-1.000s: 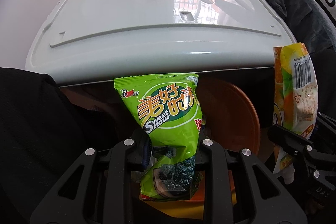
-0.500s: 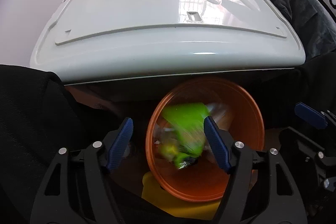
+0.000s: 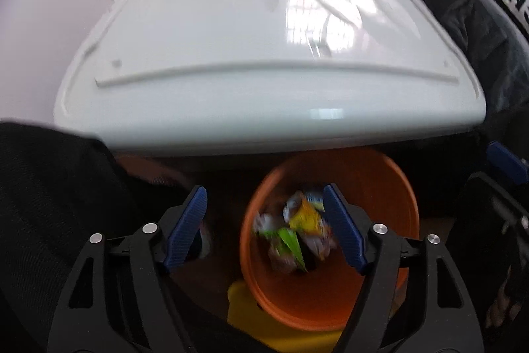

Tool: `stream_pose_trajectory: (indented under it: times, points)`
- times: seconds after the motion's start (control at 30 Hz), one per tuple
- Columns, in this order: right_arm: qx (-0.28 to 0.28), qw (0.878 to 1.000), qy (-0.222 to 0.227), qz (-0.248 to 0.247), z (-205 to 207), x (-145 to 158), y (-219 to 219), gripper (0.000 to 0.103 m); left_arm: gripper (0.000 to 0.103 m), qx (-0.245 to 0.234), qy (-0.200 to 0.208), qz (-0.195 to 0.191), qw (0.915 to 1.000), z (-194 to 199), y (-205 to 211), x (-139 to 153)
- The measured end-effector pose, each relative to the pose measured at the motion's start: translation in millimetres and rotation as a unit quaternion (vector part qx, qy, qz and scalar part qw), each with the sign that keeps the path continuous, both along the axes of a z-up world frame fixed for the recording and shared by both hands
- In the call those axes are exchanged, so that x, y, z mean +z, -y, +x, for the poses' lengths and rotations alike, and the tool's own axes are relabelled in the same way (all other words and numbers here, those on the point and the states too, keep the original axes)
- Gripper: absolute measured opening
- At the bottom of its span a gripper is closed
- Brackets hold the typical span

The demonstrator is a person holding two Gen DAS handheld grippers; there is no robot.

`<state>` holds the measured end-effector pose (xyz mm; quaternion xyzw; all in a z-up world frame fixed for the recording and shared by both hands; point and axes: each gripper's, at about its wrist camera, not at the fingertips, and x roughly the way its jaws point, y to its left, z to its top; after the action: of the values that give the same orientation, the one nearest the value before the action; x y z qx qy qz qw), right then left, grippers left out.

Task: Collect trash

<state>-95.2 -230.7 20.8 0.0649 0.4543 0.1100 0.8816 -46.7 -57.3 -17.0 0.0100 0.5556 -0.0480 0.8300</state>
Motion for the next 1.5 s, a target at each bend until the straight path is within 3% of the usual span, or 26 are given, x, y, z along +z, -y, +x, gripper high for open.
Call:
stream_pose_trajectory:
  times: [0.03, 0.1, 0.3, 0.43, 0.73, 1.5]
  points:
    - [-0.017, 0.999, 0.025, -0.013, 6, 4, 2, 0.098, 0.077, 0.002, 0.015, 0.002, 0.9999, 5, -2, 4]
    - [-0.041, 0.997, 0.059, -0.029, 13, 9, 5, 0.098, 0.079, 0.005, 0.039, 0.006, 0.9992, 14, -5, 9]
    - [-0.08, 0.988, 0.108, -0.076, 33, 8, 5, 0.098, 0.08, 0.011, 0.077, -0.003, 0.997, 37, -10, 11]
    - [-0.084, 0.987, 0.107, -0.082, 39, 4, 4, 0.098, 0.08, 0.008, 0.08, -0.024, 0.9964, 38, -10, 8]
    - [-0.1, 0.986, 0.109, -0.072, 41, 5, 10, 0.098, 0.08, -0.001, 0.099, -0.008, 0.995, 33, -5, 11]
    - [-0.099, 0.986, 0.108, -0.074, 38, 4, 8, 0.098, 0.08, 0.011, 0.09, -0.016, 0.9958, 35, -10, 8]
